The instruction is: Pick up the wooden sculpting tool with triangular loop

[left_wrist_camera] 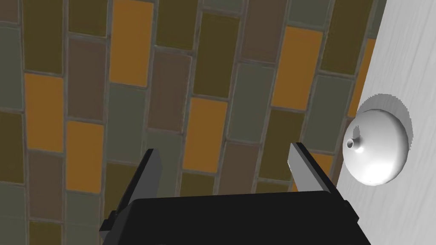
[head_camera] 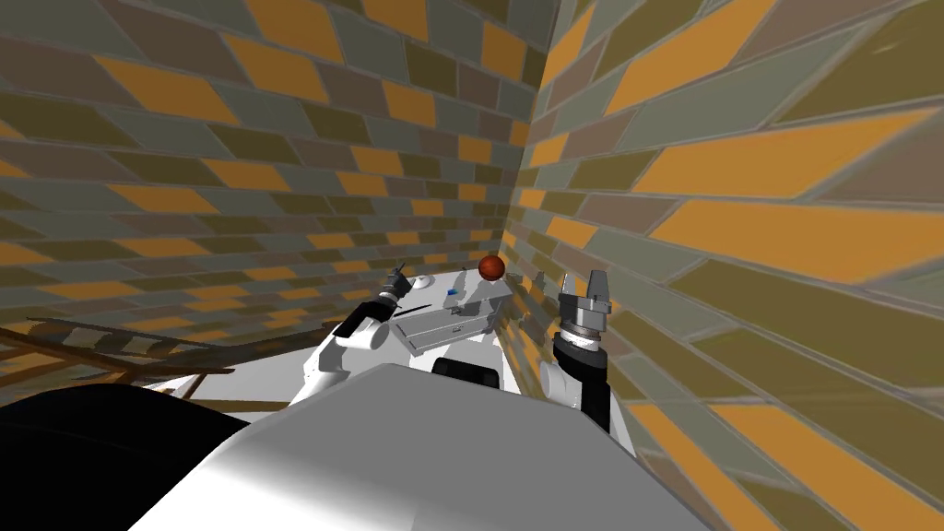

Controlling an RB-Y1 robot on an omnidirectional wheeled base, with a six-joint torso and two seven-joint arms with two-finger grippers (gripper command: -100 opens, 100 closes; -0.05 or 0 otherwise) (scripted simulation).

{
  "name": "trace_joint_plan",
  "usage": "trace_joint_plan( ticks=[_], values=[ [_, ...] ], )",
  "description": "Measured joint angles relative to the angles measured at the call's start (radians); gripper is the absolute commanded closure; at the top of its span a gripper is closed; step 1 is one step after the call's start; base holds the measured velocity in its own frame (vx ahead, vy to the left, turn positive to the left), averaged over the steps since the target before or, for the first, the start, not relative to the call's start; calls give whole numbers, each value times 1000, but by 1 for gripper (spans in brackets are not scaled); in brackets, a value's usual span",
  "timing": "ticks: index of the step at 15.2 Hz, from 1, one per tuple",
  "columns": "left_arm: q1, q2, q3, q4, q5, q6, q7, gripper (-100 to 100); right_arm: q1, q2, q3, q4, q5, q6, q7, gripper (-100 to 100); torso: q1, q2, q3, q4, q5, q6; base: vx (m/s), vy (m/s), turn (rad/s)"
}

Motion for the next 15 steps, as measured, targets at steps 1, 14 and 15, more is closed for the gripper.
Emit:
trace_joint_plan(
  ticks=[1, 14, 15],
  values=[
    [-7, 4, 6, 8, 7, 22, 6, -100, 0, 0, 0, 0, 0, 0, 0, 0, 0, 0, 0, 0, 0, 0, 1, 54, -206],
    [-17, 33, 77, 59, 93, 275, 75, -100, 0, 0, 0, 0, 0, 0, 0, 0, -1, 0, 0, 0, 0, 0, 1, 48, -124],
    [-18, 38, 85, 68, 105, 293, 82, -100, 0, 0, 0, 0, 0, 0, 0, 0, 0, 0, 0, 0, 0, 0, 1, 57, -157]
  ],
)
